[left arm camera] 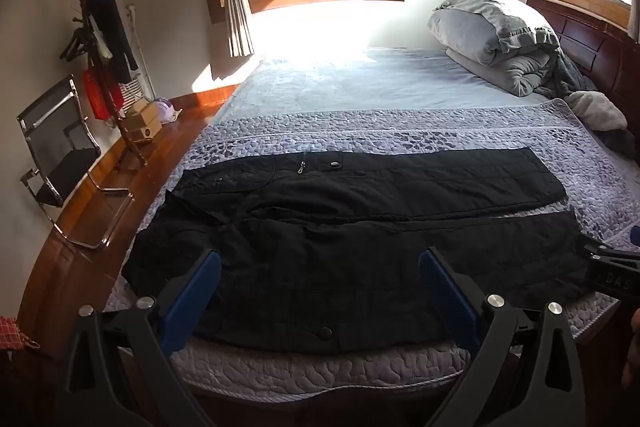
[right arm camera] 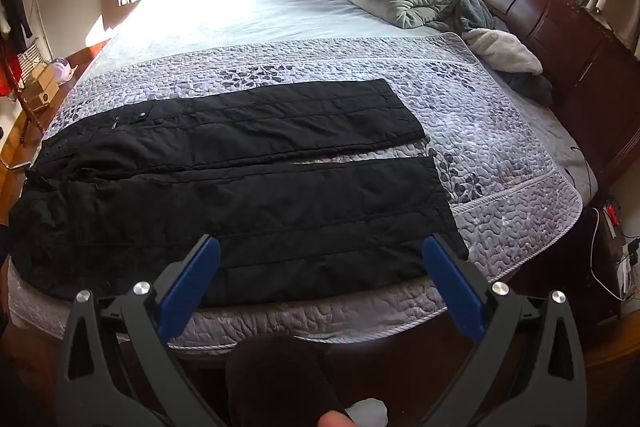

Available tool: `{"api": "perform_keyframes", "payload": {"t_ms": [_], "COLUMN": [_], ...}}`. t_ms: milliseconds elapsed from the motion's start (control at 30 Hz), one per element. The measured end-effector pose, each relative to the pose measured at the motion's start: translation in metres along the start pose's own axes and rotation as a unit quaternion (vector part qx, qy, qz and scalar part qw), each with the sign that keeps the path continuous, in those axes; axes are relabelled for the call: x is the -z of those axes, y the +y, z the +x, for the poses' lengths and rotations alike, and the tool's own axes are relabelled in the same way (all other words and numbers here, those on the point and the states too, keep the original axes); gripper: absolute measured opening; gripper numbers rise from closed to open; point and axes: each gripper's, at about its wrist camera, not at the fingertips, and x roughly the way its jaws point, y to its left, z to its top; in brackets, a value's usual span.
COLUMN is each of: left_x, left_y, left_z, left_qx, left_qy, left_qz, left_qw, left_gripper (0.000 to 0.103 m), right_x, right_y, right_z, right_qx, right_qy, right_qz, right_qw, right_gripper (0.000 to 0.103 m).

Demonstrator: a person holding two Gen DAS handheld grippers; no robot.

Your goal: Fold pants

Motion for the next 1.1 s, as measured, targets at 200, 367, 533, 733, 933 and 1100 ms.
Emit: {"api": "perform_keyframes", "payload": {"t_ms": [200,367,533,733,933,1100], "left_x": [-0.0003,-0.0015,-0.0009,-0.0022,-0.0038,-0.0042], "left_y": [-0.0013,-0.0025,0.0017,0.0014,0.001,0.0004], "left_z": [-0.0011,-0.0024,0.0029,0.003,0.0039,0.0039], "left_qx": [0.002,0.006,0.002,0.002,0.001,0.001], "left_qy": [-0.002,-0.003,-0.001,-0.001,-0.003,-0.004], "left_qz": [0.001,0.002,-0.002,-0.002,0.001,0.003], "left_qw": [1.0,1.0,1.0,1.0,1.0,1.0], "left_gripper": [0.1,0.1,0.1,0.1,0.1,0.1], "right_x": [-0.0003,-0.0012,-0.0015,-0.0008,-0.0035,-0.0028], "right_y": [0.0004,-0.0009,-0.0006,-0.0023,-0.0037,-0.0027], "right_z": [0.0013,0.0007,0.0028,0.0062,0.0085,0.0071], "right_qx": [-0.002,-0.003,-0.001,-0.002,-0.002,-0.004], "right_qy": [0.0,-0.001,0.0,0.0,0.001,0.002], "right_qz": [0.001,0.002,0.001,0.0,0.001,0.002], "right_qw": [1.0,1.0,1.0,1.0,1.0,1.0], "right_gripper": [0.101,0.101,0.101,0.101,0.101,0.101]}}
